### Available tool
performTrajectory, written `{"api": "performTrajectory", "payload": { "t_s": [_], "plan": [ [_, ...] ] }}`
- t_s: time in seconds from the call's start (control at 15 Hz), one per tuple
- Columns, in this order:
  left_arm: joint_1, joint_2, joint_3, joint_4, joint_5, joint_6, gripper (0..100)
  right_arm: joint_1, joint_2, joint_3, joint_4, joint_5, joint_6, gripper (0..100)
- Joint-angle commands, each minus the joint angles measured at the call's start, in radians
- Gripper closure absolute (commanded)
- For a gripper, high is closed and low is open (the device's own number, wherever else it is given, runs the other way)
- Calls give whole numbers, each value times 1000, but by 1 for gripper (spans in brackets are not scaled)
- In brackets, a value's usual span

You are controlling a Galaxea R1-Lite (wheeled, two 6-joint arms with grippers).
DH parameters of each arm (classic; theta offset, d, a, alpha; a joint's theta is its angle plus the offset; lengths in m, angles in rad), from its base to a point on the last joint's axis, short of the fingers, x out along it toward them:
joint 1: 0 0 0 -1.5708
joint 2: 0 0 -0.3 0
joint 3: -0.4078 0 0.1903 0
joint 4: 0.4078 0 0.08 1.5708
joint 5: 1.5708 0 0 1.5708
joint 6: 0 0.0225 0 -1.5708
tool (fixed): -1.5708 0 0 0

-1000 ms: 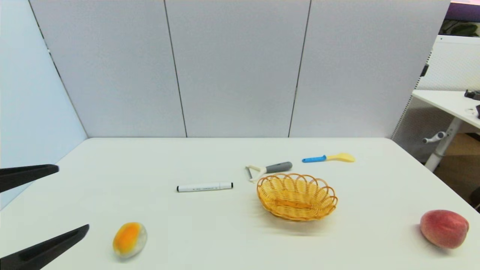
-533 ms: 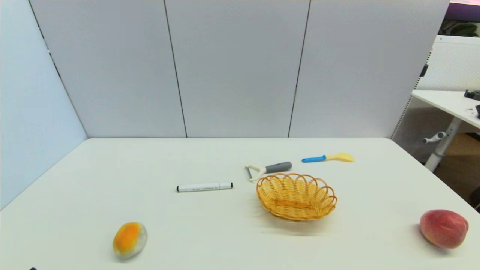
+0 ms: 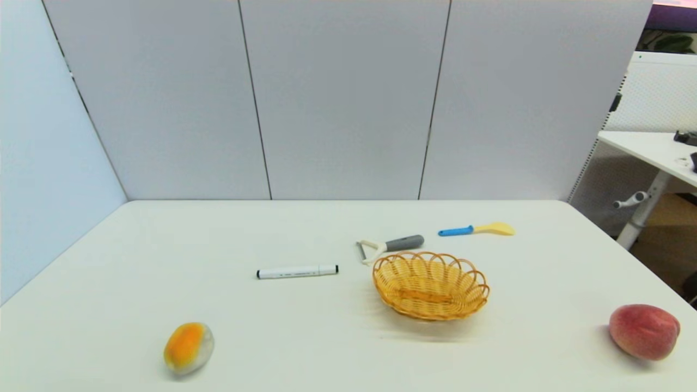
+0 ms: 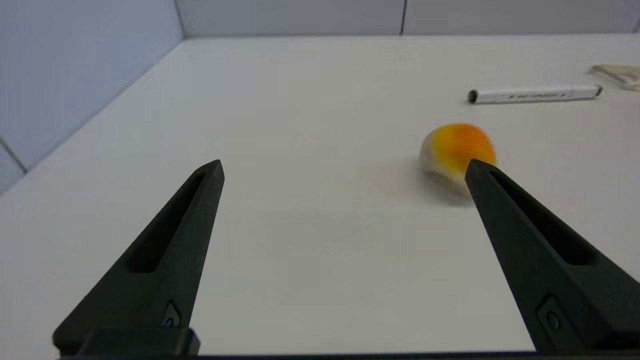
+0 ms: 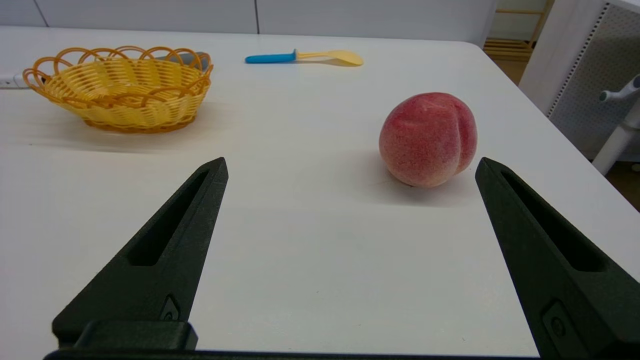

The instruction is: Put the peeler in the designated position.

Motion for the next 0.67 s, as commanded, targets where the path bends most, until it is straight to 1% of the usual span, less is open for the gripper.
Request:
{"api": "performTrajectory", "payload": {
  "t_s": [0.07, 0.27, 0.67],
  "plan": [
    [1, -7, 5, 1, 5, -79, 0, 1, 1, 0, 1, 0, 0, 0],
    [1, -7, 5, -2, 9, -106, 0, 1, 1, 0, -1, 0, 0, 0],
    [1, -7, 5, -2, 10, -110, 0, 1, 1, 0, -1, 0, 0, 0]
  ]
}}
